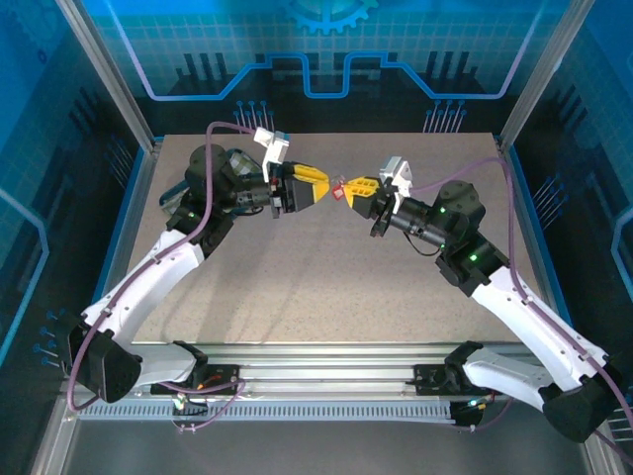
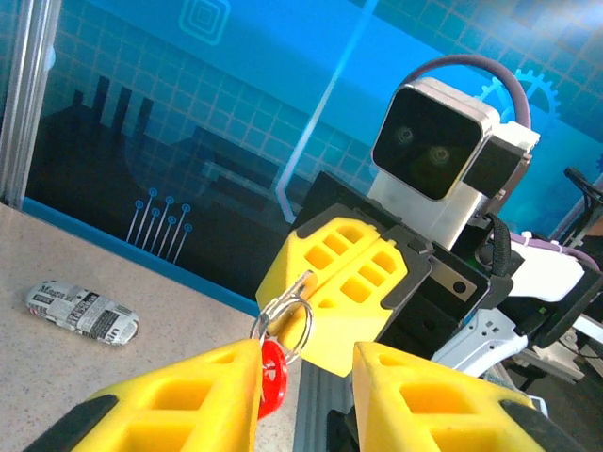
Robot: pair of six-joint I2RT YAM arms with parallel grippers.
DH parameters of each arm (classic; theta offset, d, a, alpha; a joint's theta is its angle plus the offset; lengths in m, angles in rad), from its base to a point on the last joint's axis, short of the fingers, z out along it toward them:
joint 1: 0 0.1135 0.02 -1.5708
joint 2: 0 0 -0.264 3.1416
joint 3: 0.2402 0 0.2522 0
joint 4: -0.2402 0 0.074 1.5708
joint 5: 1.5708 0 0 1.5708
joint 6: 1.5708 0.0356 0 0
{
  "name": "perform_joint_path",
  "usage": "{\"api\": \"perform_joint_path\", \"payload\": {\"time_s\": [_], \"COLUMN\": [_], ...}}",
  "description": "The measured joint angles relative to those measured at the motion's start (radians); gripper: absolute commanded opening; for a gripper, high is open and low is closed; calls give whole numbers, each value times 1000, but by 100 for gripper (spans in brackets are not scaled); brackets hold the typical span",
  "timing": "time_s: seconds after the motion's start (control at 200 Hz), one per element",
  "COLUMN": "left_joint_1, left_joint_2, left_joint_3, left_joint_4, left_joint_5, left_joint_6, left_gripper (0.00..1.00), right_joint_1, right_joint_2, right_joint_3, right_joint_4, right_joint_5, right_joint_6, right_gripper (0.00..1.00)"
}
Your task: Remove the keys from the keyring
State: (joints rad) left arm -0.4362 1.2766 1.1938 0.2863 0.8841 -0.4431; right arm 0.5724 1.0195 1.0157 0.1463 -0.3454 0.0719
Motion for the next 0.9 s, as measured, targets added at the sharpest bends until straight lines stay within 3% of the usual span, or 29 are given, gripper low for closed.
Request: {"api": "perform_joint_path", "payload": {"time_s": [0.901], "left_joint_1": [-18], "left_joint_2": [20], "left_joint_3": [21], "left_joint_4": [-18], "left_joint_5": [-29], "left_joint_6": [31], "left_gripper": [35], "right_joint_1": [-1], "right_joint_2": [-1], "right_joint_3": [0], "right_joint_4": [0], "right_joint_5": [-4], "right_joint_6": [15], "right_gripper": [0]}}
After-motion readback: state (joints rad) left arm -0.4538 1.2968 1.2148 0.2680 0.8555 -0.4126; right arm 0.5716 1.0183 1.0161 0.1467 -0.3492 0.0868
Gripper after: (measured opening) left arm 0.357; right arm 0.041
